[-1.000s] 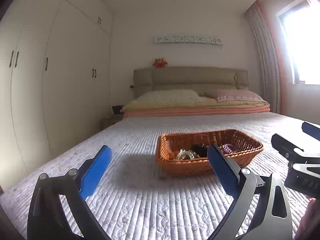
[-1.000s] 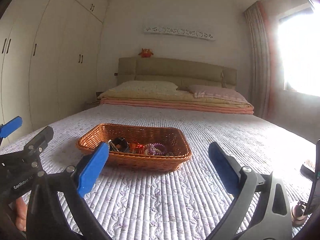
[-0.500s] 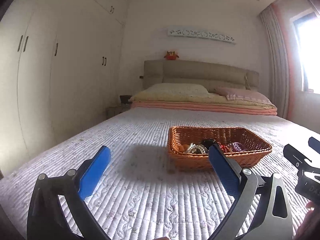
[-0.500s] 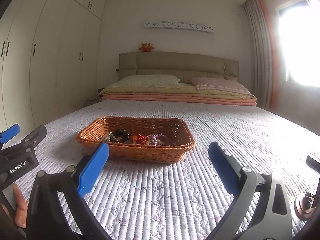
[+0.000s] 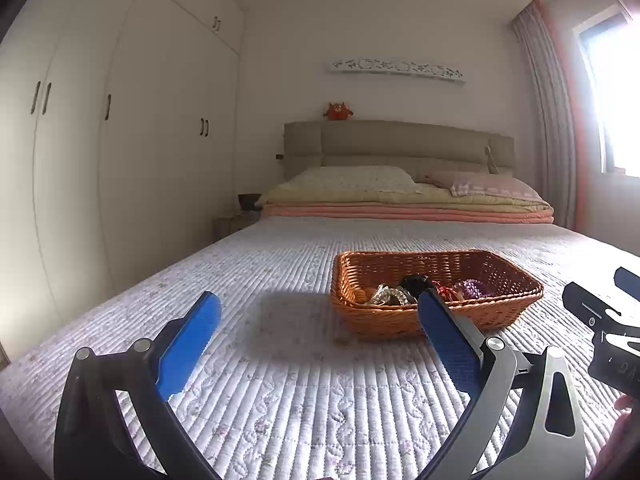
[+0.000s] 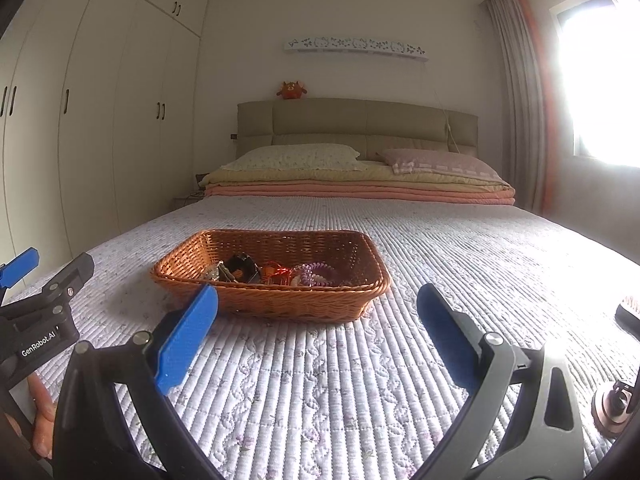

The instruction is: Organize jewelry

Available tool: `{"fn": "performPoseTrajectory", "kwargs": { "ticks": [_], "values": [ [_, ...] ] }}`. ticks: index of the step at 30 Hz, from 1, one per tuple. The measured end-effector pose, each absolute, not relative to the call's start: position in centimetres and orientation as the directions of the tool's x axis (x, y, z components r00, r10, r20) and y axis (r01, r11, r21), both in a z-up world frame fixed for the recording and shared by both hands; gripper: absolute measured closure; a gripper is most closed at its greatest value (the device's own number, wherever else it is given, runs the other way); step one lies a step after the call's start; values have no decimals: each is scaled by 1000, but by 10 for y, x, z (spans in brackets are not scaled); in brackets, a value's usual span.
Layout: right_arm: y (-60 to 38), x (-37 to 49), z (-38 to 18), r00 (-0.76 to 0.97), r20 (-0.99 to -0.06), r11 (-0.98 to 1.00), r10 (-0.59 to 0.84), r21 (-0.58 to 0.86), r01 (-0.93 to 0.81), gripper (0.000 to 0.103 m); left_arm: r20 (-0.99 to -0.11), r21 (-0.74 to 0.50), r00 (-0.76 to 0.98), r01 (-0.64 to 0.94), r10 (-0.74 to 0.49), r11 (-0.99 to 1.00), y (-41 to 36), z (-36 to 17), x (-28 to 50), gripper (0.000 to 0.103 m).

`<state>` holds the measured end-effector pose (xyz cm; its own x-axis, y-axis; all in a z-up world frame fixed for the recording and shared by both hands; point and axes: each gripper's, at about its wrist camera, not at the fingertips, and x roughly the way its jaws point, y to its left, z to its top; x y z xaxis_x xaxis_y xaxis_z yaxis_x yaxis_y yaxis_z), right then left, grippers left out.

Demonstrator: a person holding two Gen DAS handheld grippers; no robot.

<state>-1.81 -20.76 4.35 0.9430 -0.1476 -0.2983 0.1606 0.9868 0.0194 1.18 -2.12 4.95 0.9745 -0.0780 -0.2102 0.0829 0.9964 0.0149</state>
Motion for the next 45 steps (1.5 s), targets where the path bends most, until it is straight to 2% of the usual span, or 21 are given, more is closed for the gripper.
{"fn": "performPoseTrajectory", "kwargs": {
  "ticks": [45],
  "values": [
    [-208,-14,41,938,-320,988,-136,27,152,8,-239,20,966,101,-94,995,-25,46,20,7]
  ]
}}
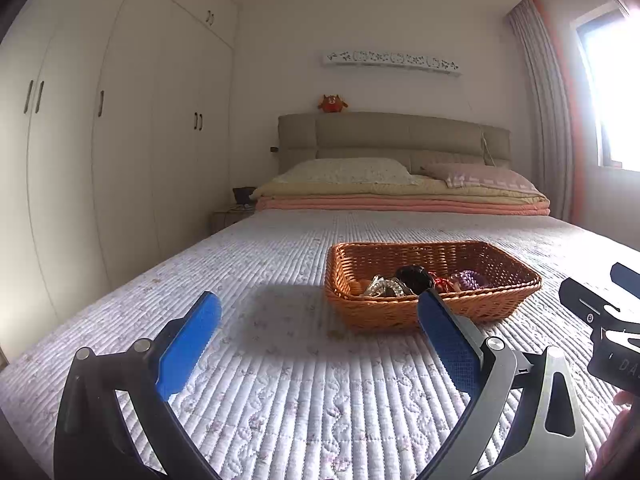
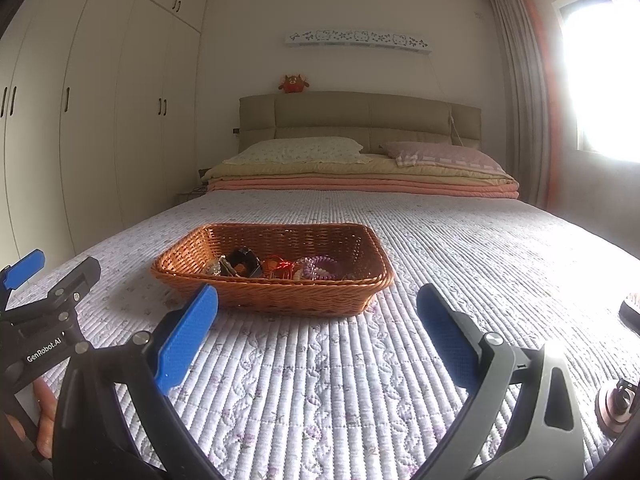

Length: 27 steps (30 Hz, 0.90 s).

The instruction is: Organize jewelry

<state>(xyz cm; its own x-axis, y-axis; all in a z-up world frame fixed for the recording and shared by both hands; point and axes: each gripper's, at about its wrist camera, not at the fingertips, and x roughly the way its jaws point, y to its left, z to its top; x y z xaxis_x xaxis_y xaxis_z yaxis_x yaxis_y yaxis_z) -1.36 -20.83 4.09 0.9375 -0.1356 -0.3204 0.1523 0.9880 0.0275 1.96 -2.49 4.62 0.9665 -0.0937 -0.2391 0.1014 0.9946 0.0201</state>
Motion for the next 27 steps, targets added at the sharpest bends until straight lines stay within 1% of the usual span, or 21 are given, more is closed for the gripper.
{"fn": "performPoseTrajectory", "kwargs": {
  "ticks": [27],
  "values": [
    [-210,-15,41,937,-325,990,-128,20,142,8,-243,24,965,102,-94,994,-26,45,19,8]
  ]
}}
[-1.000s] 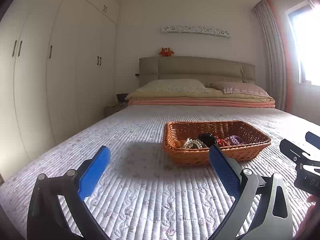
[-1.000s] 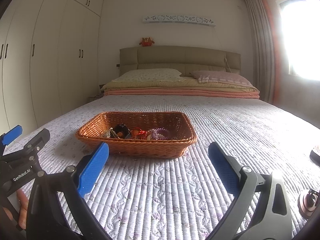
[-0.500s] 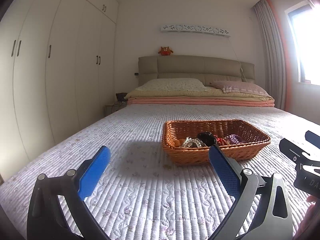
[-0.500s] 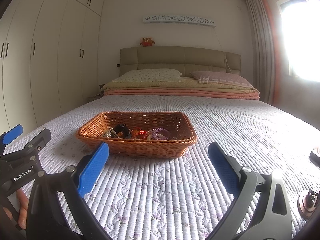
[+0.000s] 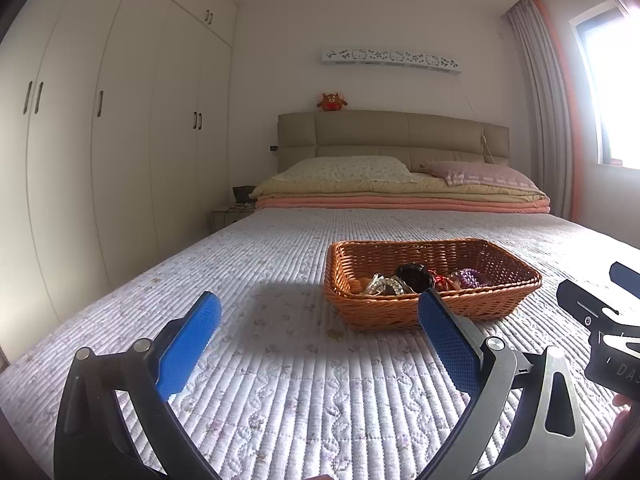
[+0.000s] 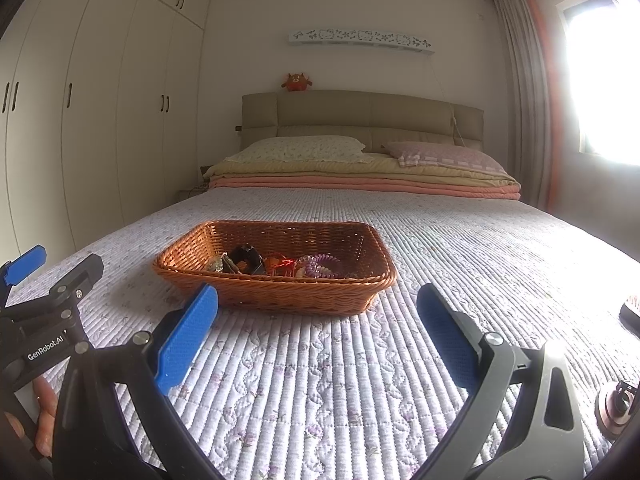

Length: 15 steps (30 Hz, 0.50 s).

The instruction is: Organize jewelry

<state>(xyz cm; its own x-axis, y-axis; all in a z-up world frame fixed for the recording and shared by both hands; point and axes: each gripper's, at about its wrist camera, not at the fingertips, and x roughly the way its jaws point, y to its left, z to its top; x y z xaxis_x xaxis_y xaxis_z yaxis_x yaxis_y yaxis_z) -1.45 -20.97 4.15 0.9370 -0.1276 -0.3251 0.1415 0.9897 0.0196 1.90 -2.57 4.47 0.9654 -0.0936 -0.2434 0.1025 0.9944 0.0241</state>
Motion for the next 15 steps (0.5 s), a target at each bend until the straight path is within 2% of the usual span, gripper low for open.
{"fn": "performPoseTrajectory", "kwargs": {
  "ticks": [15],
  "values": [
    [-209,-14,41,937,-326,990,-128,17,141,8,-262,19,960,103,-94,995,-25,44,19,7]
  ]
}}
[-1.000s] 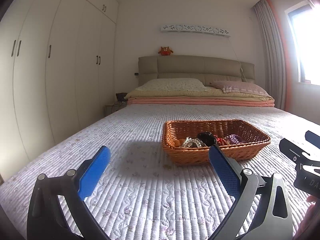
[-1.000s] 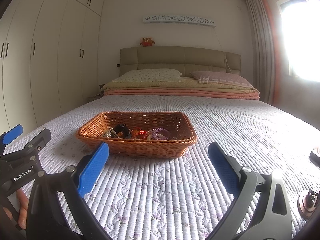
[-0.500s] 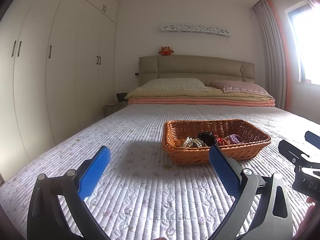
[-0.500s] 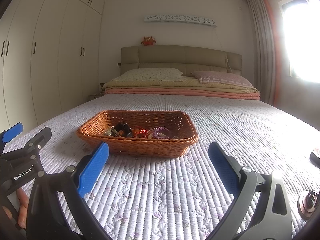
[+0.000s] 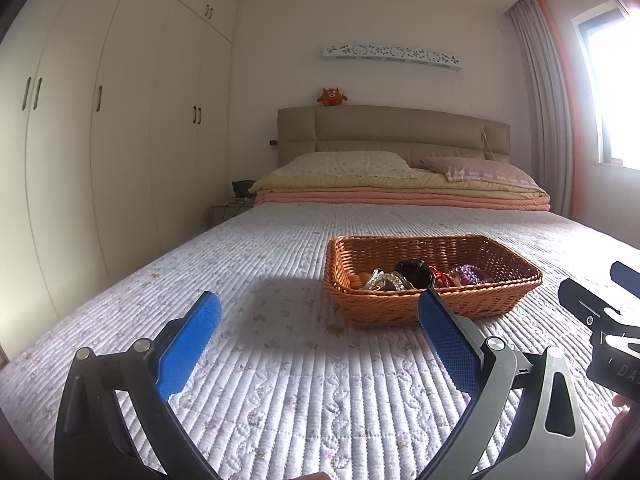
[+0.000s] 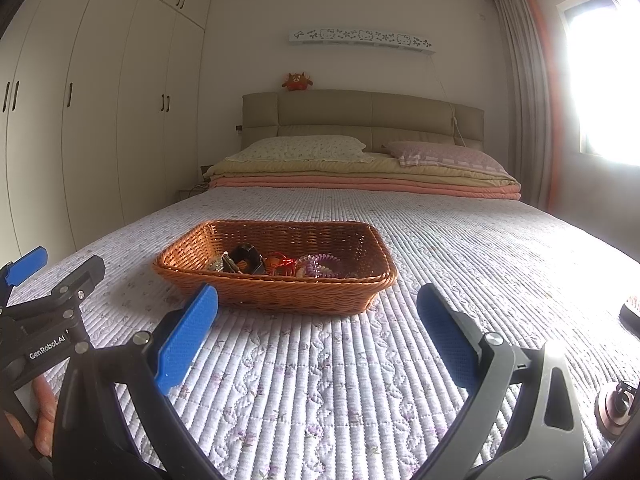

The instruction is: Organize jewelry

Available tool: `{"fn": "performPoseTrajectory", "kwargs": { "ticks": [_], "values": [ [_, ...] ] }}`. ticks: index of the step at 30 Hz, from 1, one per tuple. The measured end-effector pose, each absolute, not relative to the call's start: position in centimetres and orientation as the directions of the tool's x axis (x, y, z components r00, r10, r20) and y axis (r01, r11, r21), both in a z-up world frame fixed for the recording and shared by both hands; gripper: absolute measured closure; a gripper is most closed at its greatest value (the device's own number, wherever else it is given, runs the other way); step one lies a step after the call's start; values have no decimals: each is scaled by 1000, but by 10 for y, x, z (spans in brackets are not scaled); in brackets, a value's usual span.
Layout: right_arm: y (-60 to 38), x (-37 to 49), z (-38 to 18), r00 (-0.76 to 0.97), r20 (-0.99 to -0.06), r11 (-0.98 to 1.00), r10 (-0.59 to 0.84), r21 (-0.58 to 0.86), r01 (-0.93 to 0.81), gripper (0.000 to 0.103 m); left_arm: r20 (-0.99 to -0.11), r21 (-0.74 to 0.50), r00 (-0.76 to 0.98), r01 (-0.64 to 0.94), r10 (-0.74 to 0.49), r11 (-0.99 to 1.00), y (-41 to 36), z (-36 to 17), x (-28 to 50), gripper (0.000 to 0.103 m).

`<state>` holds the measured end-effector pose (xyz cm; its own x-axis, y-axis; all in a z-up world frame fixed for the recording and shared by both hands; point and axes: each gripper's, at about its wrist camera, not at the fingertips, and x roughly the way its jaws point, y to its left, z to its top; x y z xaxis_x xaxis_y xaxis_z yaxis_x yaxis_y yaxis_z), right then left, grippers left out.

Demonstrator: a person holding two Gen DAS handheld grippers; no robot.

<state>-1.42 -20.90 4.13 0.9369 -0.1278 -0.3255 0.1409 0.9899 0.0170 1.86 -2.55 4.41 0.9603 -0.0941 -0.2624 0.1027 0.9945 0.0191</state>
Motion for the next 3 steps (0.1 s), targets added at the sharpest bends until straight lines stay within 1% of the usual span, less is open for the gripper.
{"fn": "performPoseTrajectory", "kwargs": {
  "ticks": [3],
  "values": [
    [-209,-14,41,937,-326,990,-127,17,140,8,-263,18,960,104,-95,994,-25,44,19,7]
  ]
}}
